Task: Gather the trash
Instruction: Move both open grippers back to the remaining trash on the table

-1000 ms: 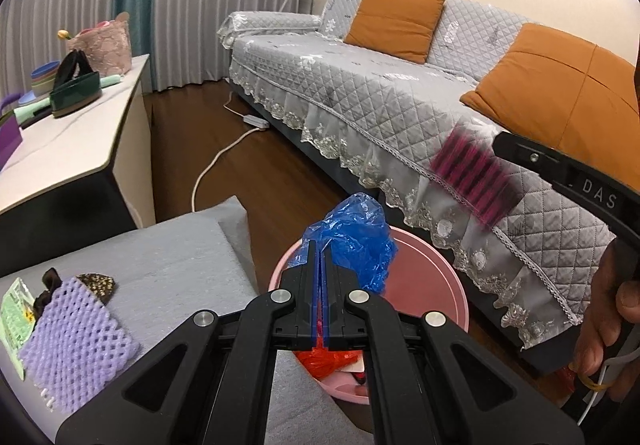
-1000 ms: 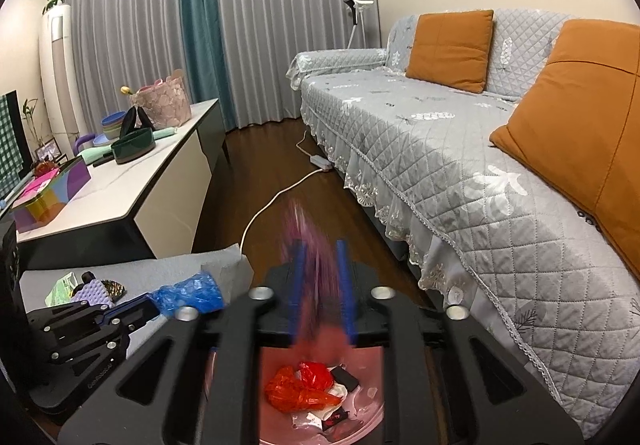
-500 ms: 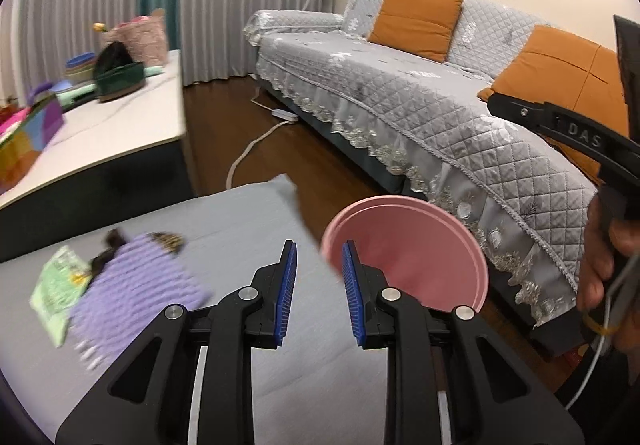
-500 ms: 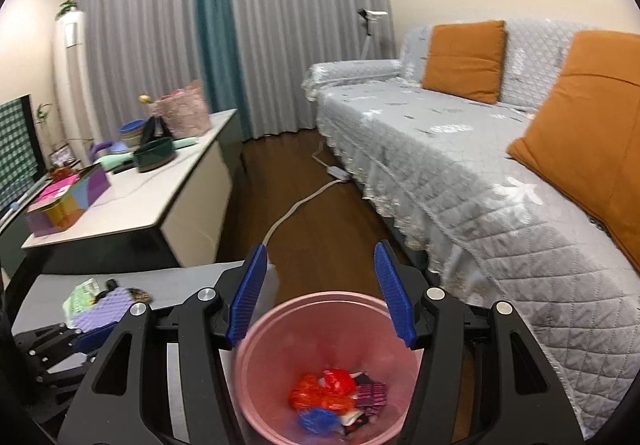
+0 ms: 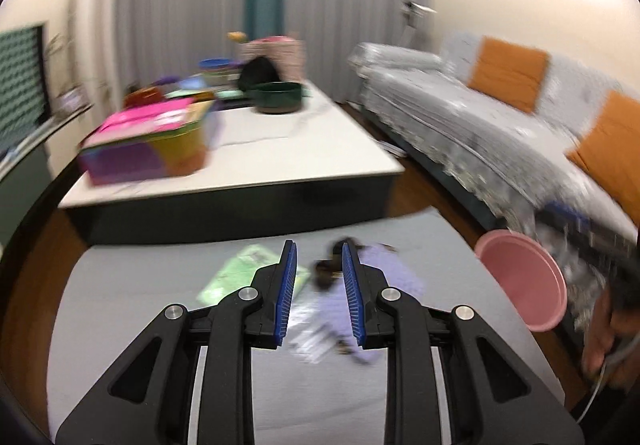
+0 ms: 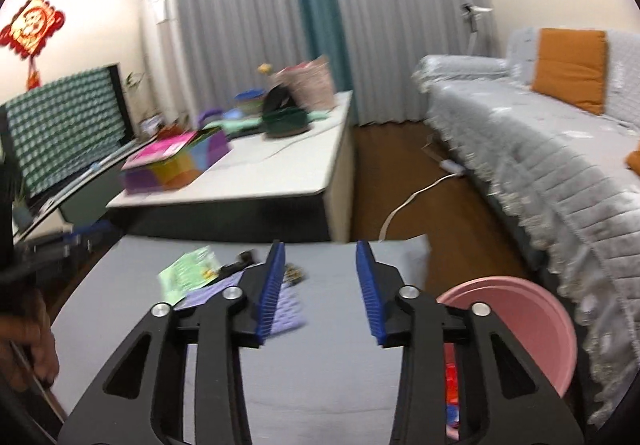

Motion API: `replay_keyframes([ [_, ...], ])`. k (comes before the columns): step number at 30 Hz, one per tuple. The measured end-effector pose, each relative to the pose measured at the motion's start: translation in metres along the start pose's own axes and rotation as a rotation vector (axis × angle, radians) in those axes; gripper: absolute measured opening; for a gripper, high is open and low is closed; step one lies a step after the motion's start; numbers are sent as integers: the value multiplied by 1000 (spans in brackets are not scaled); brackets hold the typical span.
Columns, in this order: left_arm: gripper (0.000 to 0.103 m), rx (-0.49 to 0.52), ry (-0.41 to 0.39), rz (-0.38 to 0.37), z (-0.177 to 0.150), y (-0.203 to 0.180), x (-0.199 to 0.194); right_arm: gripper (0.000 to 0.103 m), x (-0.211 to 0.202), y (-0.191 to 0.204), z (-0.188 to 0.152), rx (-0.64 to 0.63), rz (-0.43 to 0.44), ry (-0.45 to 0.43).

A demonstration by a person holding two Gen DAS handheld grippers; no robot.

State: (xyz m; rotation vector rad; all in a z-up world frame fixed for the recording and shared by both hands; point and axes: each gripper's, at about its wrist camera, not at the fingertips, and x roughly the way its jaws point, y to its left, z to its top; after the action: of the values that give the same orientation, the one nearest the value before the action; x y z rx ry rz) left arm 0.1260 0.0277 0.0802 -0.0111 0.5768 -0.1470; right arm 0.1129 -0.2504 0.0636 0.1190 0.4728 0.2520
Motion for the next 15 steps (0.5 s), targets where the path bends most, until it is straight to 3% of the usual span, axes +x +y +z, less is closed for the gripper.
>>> replay_keyframes([
  [4,24,-125,-18,64,-10,43,-3,36,28,48,-17,-89,61,59],
  [7,24,-130,-29,85,-13,56,-4,37,48,78,-31,-155,86,99],
  [9,24,-107,-33,111,-15,60,-4,42,63,94,-38,-184,101,128],
  [11,24,-114,-27,122,-19,70,-2,58,81,111,-46,-210,111,164],
  [15,24,-147,-3,140,-26,94,6,62,108,138,-64,-296,104,223],
])
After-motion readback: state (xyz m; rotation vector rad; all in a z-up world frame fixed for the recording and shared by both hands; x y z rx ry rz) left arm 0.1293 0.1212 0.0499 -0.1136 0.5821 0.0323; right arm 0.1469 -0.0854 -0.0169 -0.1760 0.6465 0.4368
